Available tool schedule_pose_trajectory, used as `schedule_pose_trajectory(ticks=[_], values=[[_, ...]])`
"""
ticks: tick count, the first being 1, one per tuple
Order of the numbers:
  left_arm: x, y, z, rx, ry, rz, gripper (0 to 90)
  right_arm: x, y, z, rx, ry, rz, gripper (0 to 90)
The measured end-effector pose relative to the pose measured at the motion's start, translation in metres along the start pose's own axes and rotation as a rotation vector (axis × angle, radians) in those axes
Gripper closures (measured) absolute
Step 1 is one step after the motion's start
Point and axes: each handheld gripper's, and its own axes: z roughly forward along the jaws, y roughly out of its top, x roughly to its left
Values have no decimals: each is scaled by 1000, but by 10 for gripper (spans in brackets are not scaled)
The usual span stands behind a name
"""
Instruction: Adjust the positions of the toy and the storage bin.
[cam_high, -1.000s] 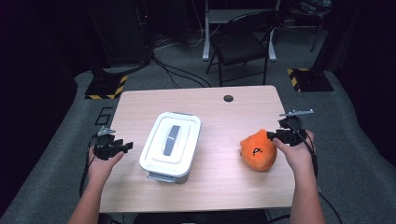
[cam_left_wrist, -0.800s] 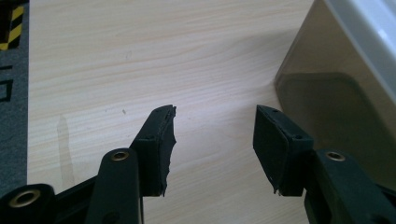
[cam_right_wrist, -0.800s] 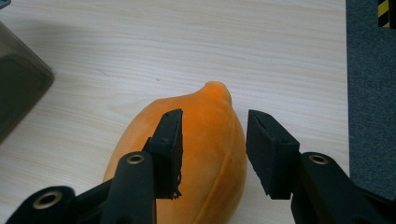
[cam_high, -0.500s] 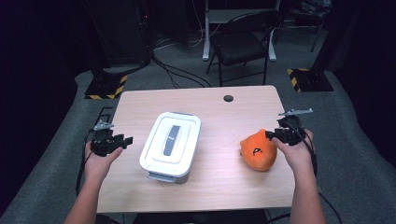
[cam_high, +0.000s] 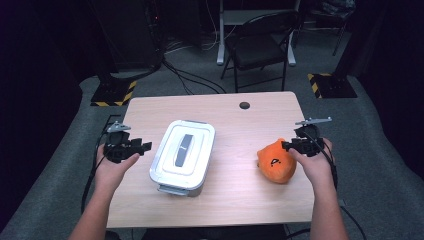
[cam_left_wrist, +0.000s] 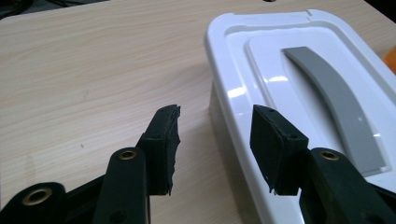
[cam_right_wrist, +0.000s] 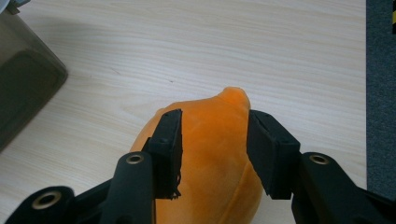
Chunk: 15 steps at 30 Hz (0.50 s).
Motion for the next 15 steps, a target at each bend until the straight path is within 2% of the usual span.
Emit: schedule_pose_trajectory(ticks=[10,13,15], values=[[-27,14,15,25,-46,54,529,3,-1,-2,-6,1,-3,556],[-34,17,17,36,-43,81,532,5,0,-2,-6,2,-8,556],[-38,19,19,40,-54,74,553,6,0,-2,-3,6,-8,556]])
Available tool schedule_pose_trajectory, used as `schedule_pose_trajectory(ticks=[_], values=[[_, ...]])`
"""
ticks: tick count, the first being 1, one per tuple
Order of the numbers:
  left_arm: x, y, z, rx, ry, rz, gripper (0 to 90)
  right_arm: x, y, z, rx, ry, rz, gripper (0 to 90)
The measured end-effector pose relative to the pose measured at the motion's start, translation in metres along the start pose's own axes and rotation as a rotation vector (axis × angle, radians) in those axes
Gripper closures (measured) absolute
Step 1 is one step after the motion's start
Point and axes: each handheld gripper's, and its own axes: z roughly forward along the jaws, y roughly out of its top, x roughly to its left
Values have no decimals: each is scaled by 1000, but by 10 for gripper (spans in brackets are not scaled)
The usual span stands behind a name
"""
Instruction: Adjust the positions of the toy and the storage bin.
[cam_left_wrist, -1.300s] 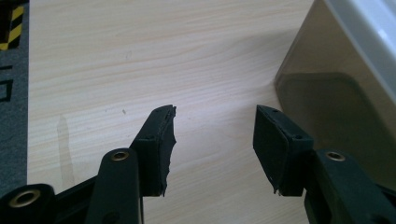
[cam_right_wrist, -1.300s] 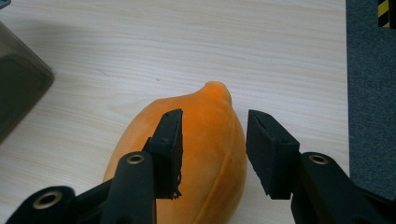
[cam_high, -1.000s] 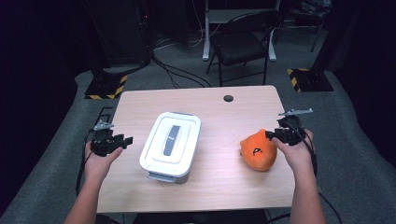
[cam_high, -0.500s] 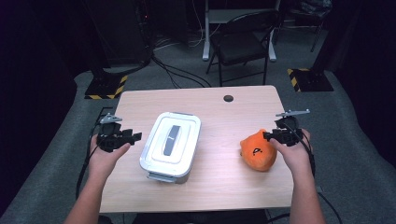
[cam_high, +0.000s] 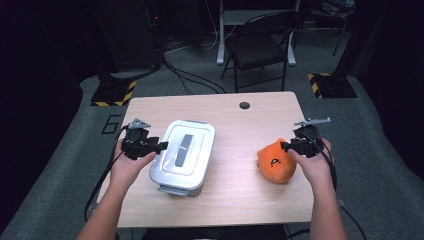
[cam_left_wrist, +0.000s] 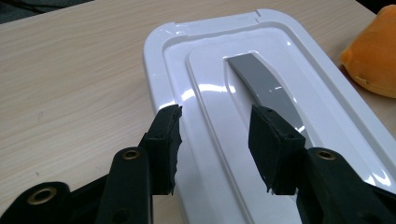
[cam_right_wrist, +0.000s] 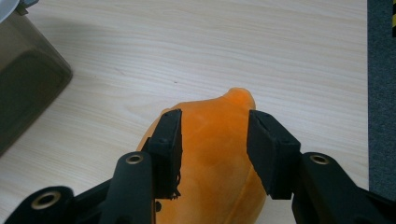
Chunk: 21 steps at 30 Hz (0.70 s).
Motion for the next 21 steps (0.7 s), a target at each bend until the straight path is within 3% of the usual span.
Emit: schedule_pose_trajectory(ticks=[9,13,18,21], values=[[-15,12,10,32,-37,37,566,1,0,2,4,2,-2,552],[-24,17,15,42,-23,67,557,0,0,-1,-11,2,-3,545],[-30,17,23,37,-75,44,544,-1,-1,-2,-11,1,8,543],[-36,17,30,60,-67,61,543,-2,-1,-3,-18,0,6,543]])
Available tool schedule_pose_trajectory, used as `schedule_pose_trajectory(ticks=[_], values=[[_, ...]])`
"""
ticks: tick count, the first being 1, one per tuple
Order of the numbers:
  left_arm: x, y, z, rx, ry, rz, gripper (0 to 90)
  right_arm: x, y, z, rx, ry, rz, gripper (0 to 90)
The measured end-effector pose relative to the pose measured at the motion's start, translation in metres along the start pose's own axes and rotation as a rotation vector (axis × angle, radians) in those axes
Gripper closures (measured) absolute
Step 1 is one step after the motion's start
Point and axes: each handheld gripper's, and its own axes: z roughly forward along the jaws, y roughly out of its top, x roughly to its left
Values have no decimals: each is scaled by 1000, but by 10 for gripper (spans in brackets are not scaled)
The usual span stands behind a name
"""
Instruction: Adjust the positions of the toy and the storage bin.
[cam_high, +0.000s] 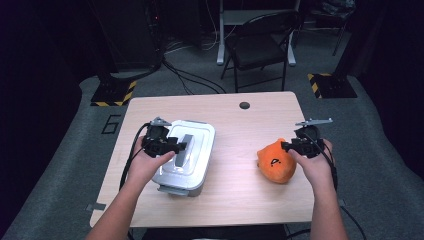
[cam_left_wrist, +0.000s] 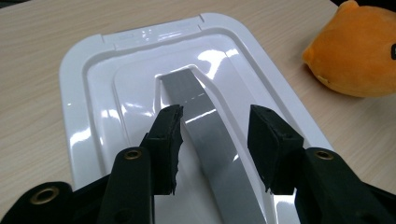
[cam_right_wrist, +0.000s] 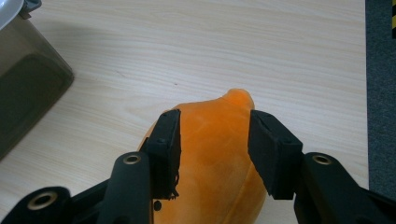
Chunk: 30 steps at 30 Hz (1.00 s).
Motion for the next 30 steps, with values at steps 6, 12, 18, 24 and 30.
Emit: schedule_pose_trajectory(ticks=[6,12,18,24,30], values=[[-6,1,7,18,37,0,538,1,0,0,1,2,3,543],[-6,1,15,53,43,15,559,2,-1,2,8,3,2,540],[-5,0,17,60,52,24,586,0,-1,3,5,5,1,540],[-7,0,19,82,57,28,570,2,-2,5,11,7,3,540],[-7,-1,21,78,55,19,560,1,-2,6,10,9,4,540]])
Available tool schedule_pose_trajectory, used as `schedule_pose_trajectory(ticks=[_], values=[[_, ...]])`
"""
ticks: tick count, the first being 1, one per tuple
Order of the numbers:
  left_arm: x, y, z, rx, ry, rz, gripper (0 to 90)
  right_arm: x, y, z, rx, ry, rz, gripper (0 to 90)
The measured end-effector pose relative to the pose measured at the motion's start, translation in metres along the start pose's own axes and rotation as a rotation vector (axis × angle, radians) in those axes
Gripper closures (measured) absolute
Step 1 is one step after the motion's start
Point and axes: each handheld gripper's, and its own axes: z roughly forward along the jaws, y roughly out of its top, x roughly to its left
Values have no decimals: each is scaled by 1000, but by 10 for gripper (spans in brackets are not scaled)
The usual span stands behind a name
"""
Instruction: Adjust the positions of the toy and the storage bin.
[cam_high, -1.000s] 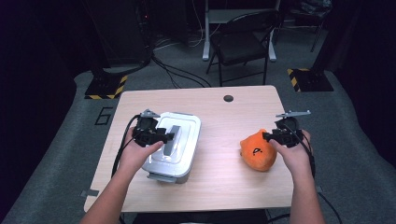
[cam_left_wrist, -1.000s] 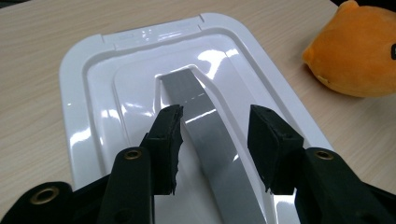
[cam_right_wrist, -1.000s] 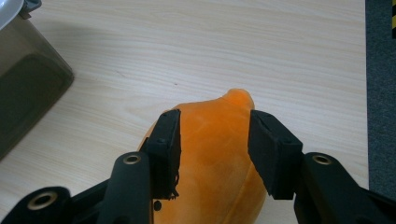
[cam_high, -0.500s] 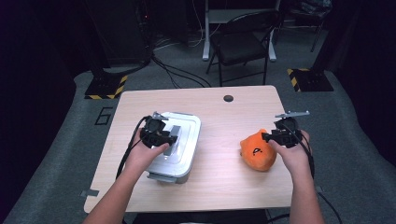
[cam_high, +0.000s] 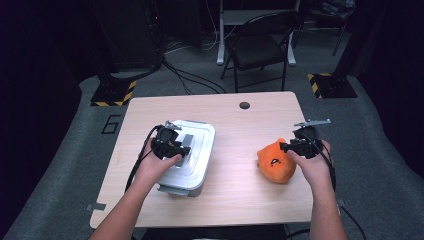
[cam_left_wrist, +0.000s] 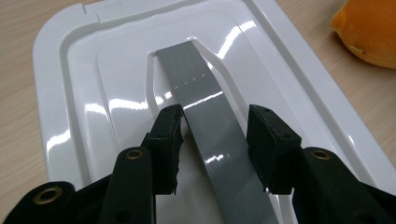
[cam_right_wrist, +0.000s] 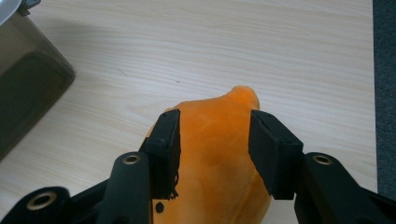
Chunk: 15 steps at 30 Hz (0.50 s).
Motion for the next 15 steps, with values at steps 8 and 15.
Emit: schedule_pose_trajectory(ticks=[8,15], values=[[-1,3,2,-18,-3,10,612,0,0,2,0,-2,2,540],[-5,10,8,-14,-21,7,646,-1,-1,3,0,-1,1,540]])
